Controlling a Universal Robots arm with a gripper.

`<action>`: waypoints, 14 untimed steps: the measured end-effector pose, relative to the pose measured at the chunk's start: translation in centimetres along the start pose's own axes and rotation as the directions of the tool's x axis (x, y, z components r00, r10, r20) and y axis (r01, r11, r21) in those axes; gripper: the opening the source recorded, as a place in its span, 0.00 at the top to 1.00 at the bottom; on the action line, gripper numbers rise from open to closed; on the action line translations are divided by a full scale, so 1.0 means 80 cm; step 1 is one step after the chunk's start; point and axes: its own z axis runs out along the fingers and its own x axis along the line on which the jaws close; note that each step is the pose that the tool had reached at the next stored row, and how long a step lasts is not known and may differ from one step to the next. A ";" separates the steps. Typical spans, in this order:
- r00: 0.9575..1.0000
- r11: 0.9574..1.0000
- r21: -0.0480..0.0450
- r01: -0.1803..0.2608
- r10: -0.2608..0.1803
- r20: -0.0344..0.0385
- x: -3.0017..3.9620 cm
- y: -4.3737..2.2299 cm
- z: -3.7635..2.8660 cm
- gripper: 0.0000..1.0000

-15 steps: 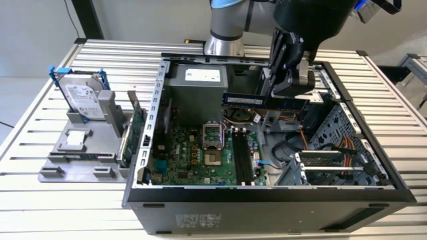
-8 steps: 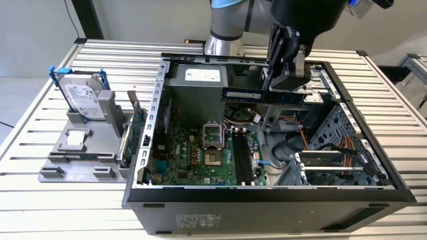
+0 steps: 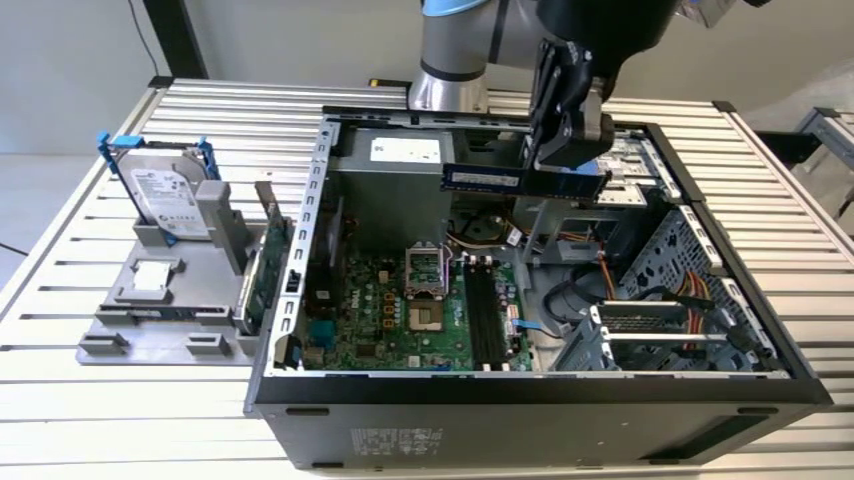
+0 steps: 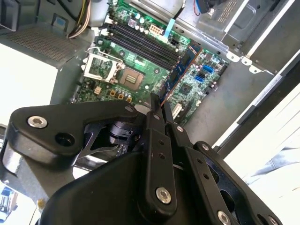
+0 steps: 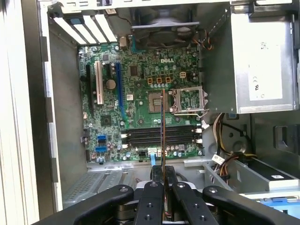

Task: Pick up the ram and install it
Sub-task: 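Insert the ram into the slot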

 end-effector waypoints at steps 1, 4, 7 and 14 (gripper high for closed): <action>1.000 1.000 0.000 0.000 0.000 0.000 -0.0017 0.0001 0.0000 1.00; 1.000 1.000 0.000 0.000 0.000 0.000 -0.0063 0.0006 0.0000 1.00; 1.000 1.000 0.000 0.000 0.000 0.000 -0.0105 0.0010 0.0000 1.00; 1.000 1.000 0.000 0.001 -0.001 0.000 -0.0188 0.0017 -0.0001 1.00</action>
